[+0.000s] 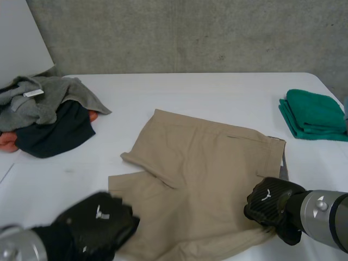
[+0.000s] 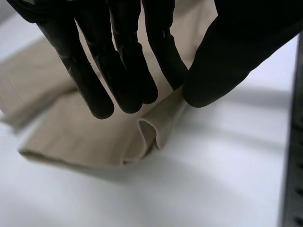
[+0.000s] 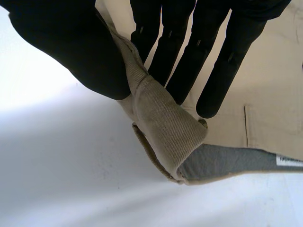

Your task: Fold the laundry.

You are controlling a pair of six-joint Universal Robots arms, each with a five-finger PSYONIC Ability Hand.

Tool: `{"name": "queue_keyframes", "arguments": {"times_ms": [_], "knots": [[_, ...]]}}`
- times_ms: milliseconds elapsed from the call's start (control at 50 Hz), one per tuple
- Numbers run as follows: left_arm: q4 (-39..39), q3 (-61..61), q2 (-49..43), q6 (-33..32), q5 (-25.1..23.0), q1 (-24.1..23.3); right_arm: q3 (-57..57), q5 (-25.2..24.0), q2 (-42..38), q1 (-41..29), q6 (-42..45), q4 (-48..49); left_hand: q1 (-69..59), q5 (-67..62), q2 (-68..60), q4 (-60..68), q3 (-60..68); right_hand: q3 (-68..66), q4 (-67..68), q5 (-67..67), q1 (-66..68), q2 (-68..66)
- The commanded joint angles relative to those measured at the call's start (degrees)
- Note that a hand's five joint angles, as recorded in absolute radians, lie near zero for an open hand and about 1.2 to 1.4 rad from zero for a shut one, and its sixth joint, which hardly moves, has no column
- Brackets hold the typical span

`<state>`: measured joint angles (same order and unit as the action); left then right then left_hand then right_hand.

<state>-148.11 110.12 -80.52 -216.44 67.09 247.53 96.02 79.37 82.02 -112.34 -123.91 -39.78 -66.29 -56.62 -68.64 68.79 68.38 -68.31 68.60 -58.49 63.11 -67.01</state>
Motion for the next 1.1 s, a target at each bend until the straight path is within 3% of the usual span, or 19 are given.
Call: {"name": "queue_keyframes", "arguments": {"times_ms": [20, 80, 200, 320, 440, 460, 500, 520, 540, 580, 620, 660, 800, 880, 980, 1100], "knots": [[-19.12, -12.36, -12.97, 2.86, 3.56, 0.33, -7.85, -1.94, -5.97, 4.84, -5.1, 3.91, -13.71, -13.38, -11.36, 11.21, 11.62, -11.69, 11.4, -11.51, 16.89, -12.99], [-26.4, -21.47, -22.43, 5.41, 8.29, -0.29, -14.62, -1.16, -14.41, 5.46, -11.43, 9.27, -13.71, -13.38, -11.36, 11.21, 11.62, -11.69, 11.4, -11.51, 16.89, -12.99], [-35.22, -41.54, -41.62, 5.59, 13.67, -4.16, -24.29, 4.99, -21.28, 5.38, -16.1, 18.76, -13.71, -13.38, -11.36, 11.21, 11.62, -11.69, 11.4, -11.51, 16.89, -12.99], [-39.34, -62.87, -58.31, 6.2, 14.12, -4.34, -32.47, 10.8, -31.29, 5.55, -15.84, 31.77, -13.71, -13.38, -11.36, 11.21, 11.62, -11.69, 11.4, -11.51, 16.89, -12.99], [-47.43, -74.6, -68.44, 6.38, 13.59, -6.0, -41.42, 13.7, -41.04, 5.46, -15.92, 38.18, -13.71, -13.38, -11.36, 11.21, 11.62, -11.69, 11.4, -11.51, 16.89, -12.99], [-49.62, -76.18, -70.19, 6.47, 13.33, -6.35, -42.4, 13.44, -41.84, 5.46, -16.1, 39.42, -13.71, -13.38, -11.36, 11.21, 11.62, -6.92, 6.63, -6.74, 12.12, -8.22], [-51.3, -78.03, -71.61, 6.65, 13.15, -6.71, -43.72, 13.35, -43.43, 5.38, -15.4, 42.23, -13.71, -13.38, -11.36, 11.21, 11.62, 31.42, -31.71, 31.6, -26.22, 30.12], [-52.09, -78.65, -72.14, 6.82, 13.24, -6.8, -44.25, 13.44, -44.48, 5.46, -15.4, 45.55, 4.08, 4.42, 6.44, -6.58, -6.17, 58.31, -58.6, 58.49, -53.11, 57.01], [-52.97, -79.26, -72.67, 7.43, 13.5, -7.06, -44.34, 13.53, -45.01, 5.46, -15.31, 47.32, 56.29, 56.62, 58.64, -58.79, -58.38, 58.31, -58.6, 58.49, -53.11, 57.01], [-53.42, -79.09, -72.67, 8.49, 13.5, -7.67, -44.17, 13.96, -45.45, 5.38, -15.05, 49.79, 45.37, 45.7, 47.72, -47.87, -47.46, 58.31, -58.6, 58.49, -53.11, 57.01], [-53.59, -77.52, -72.15, 10.59, 13.33, -8.98, -42.77, 15.28, -44.4, 5.2, -15.22, 51.73, 56.29, 56.62, 58.64, -58.79, -58.38, 58.31, -58.6, 58.49, -53.11, 57.01], [-53.6, -75.32, -71.27, 12.0, 13.41, -9.78, -40.23, 16.68, -42.39, 5.29, -16.1, 51.47, 56.29, 56.62, 58.64, -58.79, -58.38, 58.31, -58.6, 58.49, -53.11, 57.01], [-54.12, -57.49, -56.69, 13.94, 12.71, -9.79, -22.3, 17.13, -23.33, 5.82, -21.54, 48.05, 56.29, 56.62, 58.64, -58.79, -58.38, 58.31, -58.6, 58.49, -53.11, 57.01], [-54.04, -48.17, -49.65, 14.29, 12.71, -9.61, -14.04, 14.33, -17.69, 6.34, -27.16, 42.08, 56.29, 56.62, 58.64, -58.79, -58.38, 58.31, -58.6, 58.49, -53.11, 57.01], [-54.21, -39.11, -43.76, 15.08, 12.71, -9.52, -5.52, 6.69, -16.63, 8.18, -35.51, 36.27, 56.29, 56.62, 58.64, -58.79, -58.38, 58.31, -58.6, 58.49, -53.11, 57.01], [-54.3, -33.13, -41.12, 17.81, 12.71, -9.08, -1.81, 4.12, -17.5, 9.86, -36.32, 40.74, 56.29, 56.62, 58.64, -58.79, -58.38, 58.31, -58.6, 58.49, -53.11, 57.01]]}}
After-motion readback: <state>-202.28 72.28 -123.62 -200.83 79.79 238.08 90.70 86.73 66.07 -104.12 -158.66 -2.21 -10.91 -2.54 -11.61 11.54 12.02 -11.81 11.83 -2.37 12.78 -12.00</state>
